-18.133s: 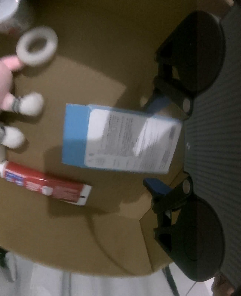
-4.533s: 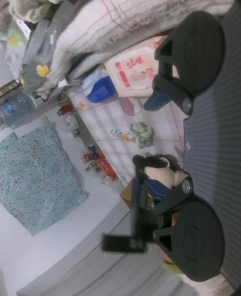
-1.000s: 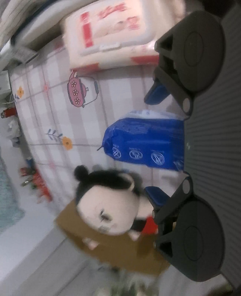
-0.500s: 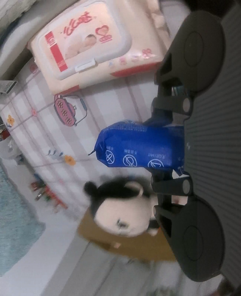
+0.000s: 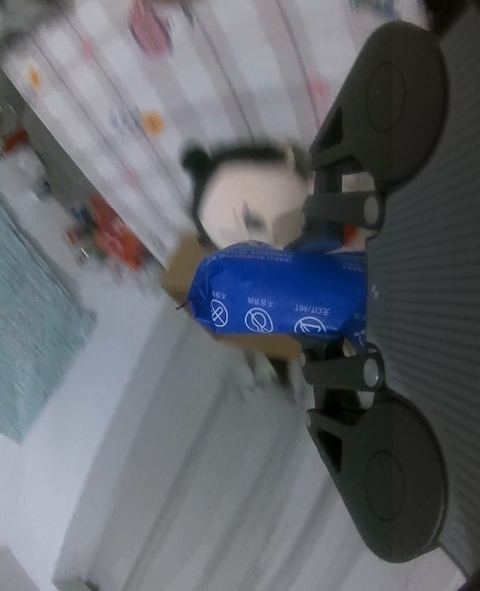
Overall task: Organize soft objects
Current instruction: 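Carry both items to the box, dropping the scrunchie from the left tool while the right lowers the pack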
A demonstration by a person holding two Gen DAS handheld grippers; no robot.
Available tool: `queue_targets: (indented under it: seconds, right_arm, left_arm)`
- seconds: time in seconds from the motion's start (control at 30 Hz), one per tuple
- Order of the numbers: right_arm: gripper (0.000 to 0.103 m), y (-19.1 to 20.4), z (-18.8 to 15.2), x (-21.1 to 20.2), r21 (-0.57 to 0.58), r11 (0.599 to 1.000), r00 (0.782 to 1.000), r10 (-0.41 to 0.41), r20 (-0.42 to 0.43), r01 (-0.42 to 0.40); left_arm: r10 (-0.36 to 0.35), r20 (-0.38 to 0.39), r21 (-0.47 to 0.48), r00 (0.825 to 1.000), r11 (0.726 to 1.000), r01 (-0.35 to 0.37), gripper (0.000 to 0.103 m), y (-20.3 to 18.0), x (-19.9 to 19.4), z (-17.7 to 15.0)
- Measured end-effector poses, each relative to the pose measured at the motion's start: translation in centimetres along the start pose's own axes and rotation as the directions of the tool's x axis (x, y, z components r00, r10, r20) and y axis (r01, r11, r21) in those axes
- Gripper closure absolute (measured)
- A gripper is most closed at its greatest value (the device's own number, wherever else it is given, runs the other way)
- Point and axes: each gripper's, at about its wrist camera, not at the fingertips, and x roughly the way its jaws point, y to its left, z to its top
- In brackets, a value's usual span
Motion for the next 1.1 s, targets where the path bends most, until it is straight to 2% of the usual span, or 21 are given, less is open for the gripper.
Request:
queue_targets:
  seconds: [0.1,0.27,0.37,0.4,0.5,0.6,0.77,0.87,1.0,1.1]
  right_arm:
    - [0.067,1.9,0.4,3.0,-0.018,0.996,0.994,0.084,-0.072,-0.086]
    - [0.067,5.3,1.0,6.7,-0.084,0.987,0.982,0.128,-0.135,-0.140]
    - [0.067,6.6,1.3,7.7,-0.119,0.980,0.978,0.138,-0.157,-0.158]
    - [0.067,7.1,1.3,8.1,-0.130,0.979,0.977,0.138,-0.165,-0.160]
    - [0.067,8.0,1.3,9.0,-0.151,0.975,0.972,0.135,-0.191,-0.165]
    - [0.067,9.0,1.5,10.0,-0.174,0.972,0.968,0.120,-0.221,-0.160]
    - [0.067,11.4,1.6,12.4,-0.241,0.958,0.956,0.084,-0.282,-0.155]
    - [0.067,13.3,2.1,14.2,-0.277,0.942,0.935,0.087,-0.343,-0.189]
    - [0.067,15.7,2.9,18.4,-0.325,0.919,0.890,0.056,-0.453,-0.224]
    - [0.067,17.1,2.9,22.9,-0.360,0.905,0.831,-0.013,-0.557,-0.227]
  left_arm:
    - [0.059,-0.069,0.062,0.996,0.997,-0.055,0.080,-0.6,2.5,0.7]
    - [0.178,-0.153,0.145,0.972,0.977,-0.156,0.078,-0.6,5.7,0.9]
    - [0.227,-0.187,0.161,0.956,0.967,-0.198,0.072,-0.1,6.9,1.0]
    - [0.242,-0.194,0.168,0.951,0.963,-0.211,0.066,0.1,7.2,1.0]
    - [0.231,-0.189,0.162,0.955,0.966,-0.201,0.061,0.6,6.9,0.9]
    - [0.200,-0.172,0.144,0.965,0.974,-0.176,0.050,0.8,6.5,0.9]
    - [0.154,-0.094,0.117,0.984,0.983,-0.143,0.042,1.1,4.5,0.7]
    - [0.101,-0.025,0.077,0.995,0.992,-0.099,0.040,1.9,1.9,0.5]
    - [0.044,0.105,0.023,0.993,0.999,-0.047,0.033,2.7,-2.2,0.4]
    - [0.020,0.212,-0.034,0.977,0.999,-0.014,0.030,3.8,-5.1,0.0]
